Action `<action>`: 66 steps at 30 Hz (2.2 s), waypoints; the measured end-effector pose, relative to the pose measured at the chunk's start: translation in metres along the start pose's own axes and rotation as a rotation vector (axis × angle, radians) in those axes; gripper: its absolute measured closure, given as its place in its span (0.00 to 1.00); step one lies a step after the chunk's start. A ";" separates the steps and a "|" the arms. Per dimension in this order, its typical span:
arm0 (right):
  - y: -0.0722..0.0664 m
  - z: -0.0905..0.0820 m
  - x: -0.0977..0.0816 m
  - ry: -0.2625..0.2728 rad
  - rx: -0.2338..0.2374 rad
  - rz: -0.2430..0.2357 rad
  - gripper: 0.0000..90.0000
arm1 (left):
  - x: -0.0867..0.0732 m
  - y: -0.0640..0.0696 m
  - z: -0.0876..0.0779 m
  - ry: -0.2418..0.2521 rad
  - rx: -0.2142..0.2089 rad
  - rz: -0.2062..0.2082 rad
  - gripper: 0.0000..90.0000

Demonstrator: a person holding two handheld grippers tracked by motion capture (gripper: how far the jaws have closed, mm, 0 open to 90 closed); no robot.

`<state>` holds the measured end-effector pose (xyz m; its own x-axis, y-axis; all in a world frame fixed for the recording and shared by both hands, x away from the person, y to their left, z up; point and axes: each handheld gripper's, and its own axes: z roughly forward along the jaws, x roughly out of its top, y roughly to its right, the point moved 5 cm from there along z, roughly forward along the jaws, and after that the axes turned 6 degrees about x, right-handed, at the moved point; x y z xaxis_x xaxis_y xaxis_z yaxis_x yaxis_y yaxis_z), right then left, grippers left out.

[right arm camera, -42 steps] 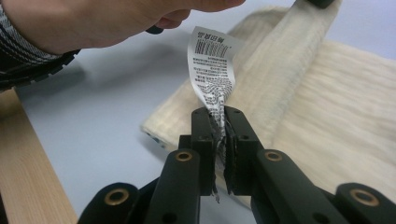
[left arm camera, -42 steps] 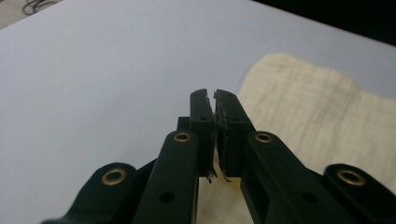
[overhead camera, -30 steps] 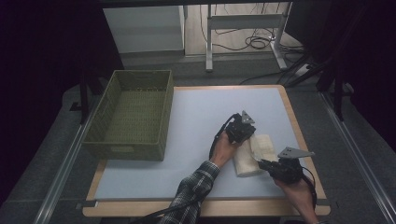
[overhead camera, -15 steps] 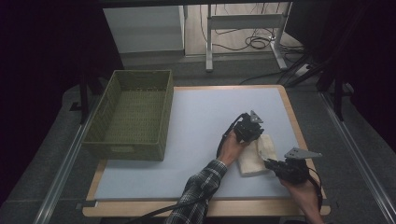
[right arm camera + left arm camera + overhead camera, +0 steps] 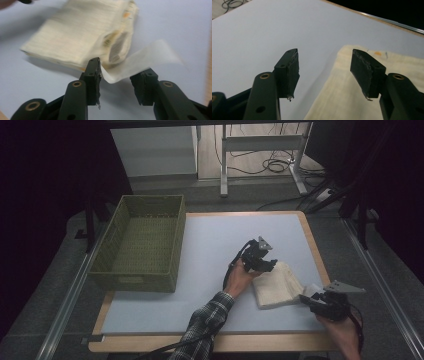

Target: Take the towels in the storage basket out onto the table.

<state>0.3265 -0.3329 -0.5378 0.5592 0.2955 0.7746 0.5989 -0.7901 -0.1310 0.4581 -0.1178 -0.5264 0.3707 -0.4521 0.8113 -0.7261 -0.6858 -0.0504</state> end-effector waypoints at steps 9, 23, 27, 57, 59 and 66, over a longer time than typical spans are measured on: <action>0.010 -0.031 0.002 0.015 -0.050 0.021 0.71 | -0.026 -0.020 -0.020 -0.041 0.026 -0.007 0.41; -0.018 0.028 0.026 -0.099 0.039 -0.035 0.77 | -0.085 -0.051 -0.048 -0.141 0.075 -0.067 0.23; -0.019 0.034 0.023 -0.122 0.020 -0.046 0.98 | -0.097 -0.056 -0.048 -0.142 0.070 -0.086 0.22; 0.008 0.026 0.005 -0.124 0.058 0.102 0.93 | -0.098 -0.054 -0.048 -0.143 0.080 -0.086 0.22; 0.006 0.025 0.005 -0.130 0.070 0.110 0.96 | -0.098 -0.054 -0.047 -0.143 0.080 -0.085 0.22; -0.012 0.014 0.038 -0.067 0.105 0.064 0.97 | -0.098 -0.054 -0.047 -0.142 0.082 -0.086 0.22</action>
<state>0.3481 -0.3048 -0.5153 0.6332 0.2840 0.7200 0.6155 -0.7487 -0.2460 0.4338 -0.0094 -0.5754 0.5116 -0.4620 0.7244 -0.6410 -0.7667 -0.0362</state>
